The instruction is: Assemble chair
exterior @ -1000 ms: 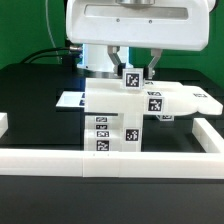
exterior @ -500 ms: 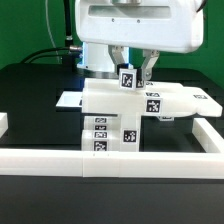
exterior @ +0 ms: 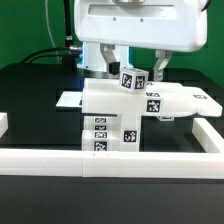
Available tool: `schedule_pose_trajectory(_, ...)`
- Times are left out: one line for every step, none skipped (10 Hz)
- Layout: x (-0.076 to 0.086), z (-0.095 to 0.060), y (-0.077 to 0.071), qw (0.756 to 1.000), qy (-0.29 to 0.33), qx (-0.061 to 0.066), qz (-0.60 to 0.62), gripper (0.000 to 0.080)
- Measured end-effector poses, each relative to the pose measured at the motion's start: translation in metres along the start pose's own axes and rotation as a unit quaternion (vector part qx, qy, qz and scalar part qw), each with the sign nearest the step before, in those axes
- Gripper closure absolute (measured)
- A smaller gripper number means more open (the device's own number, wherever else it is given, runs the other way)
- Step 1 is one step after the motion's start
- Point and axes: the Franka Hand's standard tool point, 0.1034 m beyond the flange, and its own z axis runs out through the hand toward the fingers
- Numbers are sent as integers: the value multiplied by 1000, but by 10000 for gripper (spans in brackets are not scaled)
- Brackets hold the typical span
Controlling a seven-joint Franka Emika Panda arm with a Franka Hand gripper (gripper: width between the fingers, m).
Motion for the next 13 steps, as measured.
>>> schedule_pose_trajectory(0,0,0,1000,0,0,-29,157)
schedule_pose_trajectory(0,0,1,998,0,0,-70,157)
schedule_pose_trajectory(1,0,1,994,0,0,-109,151)
schedule_pose_trajectory(1,0,1,989,0,0,-146,151)
schedule_pose_trajectory(1,0,2,982,0,0,-188,150)
schedule_pose_trajectory(2,0,1,972,1,0,-235,150)
schedule_pose_trajectory(1,-1,-3,963,5,2,-269,150)
schedule_pose_trajectory(-1,-1,-6,954,8,3,-300,150)
schedule_pose_trajectory(0,-1,-8,935,14,4,-353,150)
schedule_pose_trajectory(1,-2,-10,921,18,4,-389,150)
schedule_pose_trajectory(2,-2,-9,912,18,2,-409,150)
schedule_pose_trajectory(2,-1,-8,899,19,-3,-437,150)
schedule_pose_trajectory(3,-1,-7,889,21,-5,-457,150)
